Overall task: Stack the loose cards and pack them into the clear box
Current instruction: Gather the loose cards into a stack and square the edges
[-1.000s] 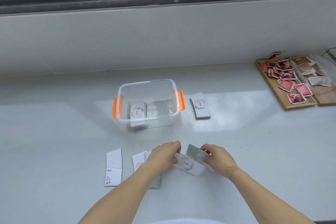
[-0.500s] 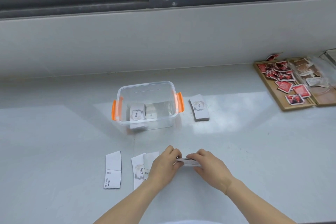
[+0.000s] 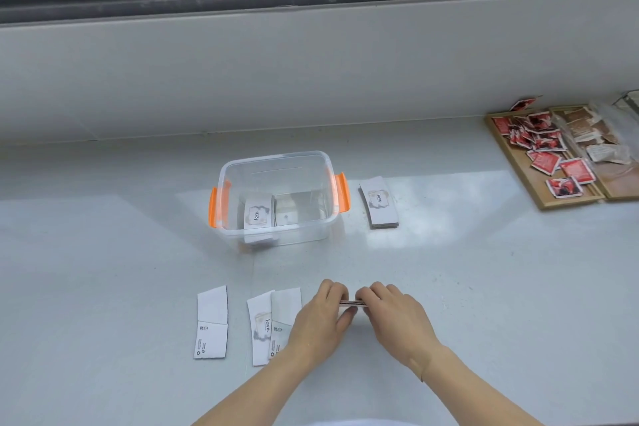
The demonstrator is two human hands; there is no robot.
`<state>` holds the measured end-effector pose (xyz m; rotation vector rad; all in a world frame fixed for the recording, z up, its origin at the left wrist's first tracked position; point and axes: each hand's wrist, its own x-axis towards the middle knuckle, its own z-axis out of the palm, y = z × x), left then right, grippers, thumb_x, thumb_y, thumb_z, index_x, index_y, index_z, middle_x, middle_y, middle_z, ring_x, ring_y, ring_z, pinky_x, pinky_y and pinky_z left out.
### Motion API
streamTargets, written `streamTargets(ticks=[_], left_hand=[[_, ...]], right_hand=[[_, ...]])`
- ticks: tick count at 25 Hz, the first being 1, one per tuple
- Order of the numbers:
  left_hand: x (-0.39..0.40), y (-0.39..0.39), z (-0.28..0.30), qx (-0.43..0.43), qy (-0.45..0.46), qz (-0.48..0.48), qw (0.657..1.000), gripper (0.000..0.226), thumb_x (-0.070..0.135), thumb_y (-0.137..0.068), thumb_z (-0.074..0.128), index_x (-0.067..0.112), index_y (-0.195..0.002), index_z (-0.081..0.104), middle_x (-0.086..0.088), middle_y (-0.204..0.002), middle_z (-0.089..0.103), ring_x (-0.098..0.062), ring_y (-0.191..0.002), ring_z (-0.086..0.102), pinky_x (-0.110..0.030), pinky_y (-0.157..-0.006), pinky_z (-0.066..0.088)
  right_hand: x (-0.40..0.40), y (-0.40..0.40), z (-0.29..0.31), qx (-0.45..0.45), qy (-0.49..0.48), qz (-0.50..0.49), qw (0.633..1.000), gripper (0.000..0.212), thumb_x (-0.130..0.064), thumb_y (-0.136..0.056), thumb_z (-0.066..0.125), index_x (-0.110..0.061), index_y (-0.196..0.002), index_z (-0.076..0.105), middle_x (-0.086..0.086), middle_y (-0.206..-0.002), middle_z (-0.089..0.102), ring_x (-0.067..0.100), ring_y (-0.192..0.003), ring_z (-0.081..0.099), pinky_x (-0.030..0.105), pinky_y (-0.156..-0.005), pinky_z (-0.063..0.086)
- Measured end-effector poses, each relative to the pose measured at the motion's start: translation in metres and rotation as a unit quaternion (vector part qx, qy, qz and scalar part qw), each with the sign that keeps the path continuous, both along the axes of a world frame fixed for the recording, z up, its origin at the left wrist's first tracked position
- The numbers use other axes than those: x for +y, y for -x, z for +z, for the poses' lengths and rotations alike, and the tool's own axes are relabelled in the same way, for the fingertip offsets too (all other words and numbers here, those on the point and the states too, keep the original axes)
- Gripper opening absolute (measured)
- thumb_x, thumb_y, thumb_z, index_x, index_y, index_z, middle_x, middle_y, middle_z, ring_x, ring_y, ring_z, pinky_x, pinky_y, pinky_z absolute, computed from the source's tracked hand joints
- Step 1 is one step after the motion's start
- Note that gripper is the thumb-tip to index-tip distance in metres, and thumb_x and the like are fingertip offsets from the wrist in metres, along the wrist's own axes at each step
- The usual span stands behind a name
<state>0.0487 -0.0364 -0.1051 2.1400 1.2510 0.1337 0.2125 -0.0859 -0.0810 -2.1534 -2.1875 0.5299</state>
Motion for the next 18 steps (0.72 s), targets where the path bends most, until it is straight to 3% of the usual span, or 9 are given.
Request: streamTargets(ticks=[5,7,10,14,18], left_hand=[[-0.001,-0.002,0.0,0.095,-0.01,-0.038,0.995,0.016,0.03,-0.097,0.044,0.017,-0.107,0.043,-0.001,-0.11,0.047,-0.025,-0.089,0.055,-0.037,-0.059,0.041],[0.0,-0.003,0.002,0.109,-0.012,-0.046,0.993,0.017,0.03,-0.097,0.044,0.018,-0.108,0.043,-0.001,-0.11,0.047,-0.025,-0.096,0.054,-0.039,-0.062,0.044],[0.006,0.003,0.004,0.113,-0.015,-0.079,0.99,0.03,0.034,-0.094,0.046,0.023,-0.121,0.041,0.001,-0.118,0.047,-0.023,-0.107,0.05,-0.041,-0.073,0.05],[0.021,0.039,0.013,0.065,-0.027,-0.111,0.991,0.057,0.046,-0.084,0.051,0.036,-0.136,0.034,0.007,-0.127,0.046,-0.018,-0.115,0.047,-0.034,-0.09,0.044],[0.053,0.085,0.022,0.154,-0.042,-0.198,0.967,0.068,0.039,-0.077,0.053,0.043,-0.141,0.03,0.007,-0.151,0.032,-0.017,-0.138,0.028,-0.037,-0.106,0.032]], right_hand=[[-0.011,0.012,-0.004,-0.037,-0.017,0.005,0.999,0.027,-0.005,-0.068,0.073,-0.021,-0.085,0.059,-0.004,-0.072,0.055,0.022,-0.059,0.051,0.032,-0.048,0.036],[-0.01,0.013,-0.006,-0.029,-0.038,-0.003,0.999,0.022,-0.012,-0.072,0.076,-0.022,-0.083,0.06,-0.005,-0.07,0.055,0.022,-0.057,0.051,0.032,-0.046,0.038],[-0.011,0.009,-0.012,-0.022,-0.058,0.005,0.998,0.021,-0.015,-0.076,0.075,-0.024,-0.089,0.06,-0.005,-0.073,0.057,0.023,-0.06,0.052,0.033,-0.047,0.042],[-0.017,0.005,-0.014,-0.014,-0.067,0.018,0.997,0.023,-0.019,-0.077,0.076,-0.025,-0.093,0.062,-0.006,-0.075,0.06,0.023,-0.062,0.055,0.034,-0.047,0.046],[-0.018,0.002,-0.012,-0.024,-0.045,0.043,0.998,0.022,-0.024,-0.078,0.076,-0.025,-0.095,0.063,-0.007,-0.078,0.062,0.022,-0.065,0.057,0.033,-0.05,0.048]])
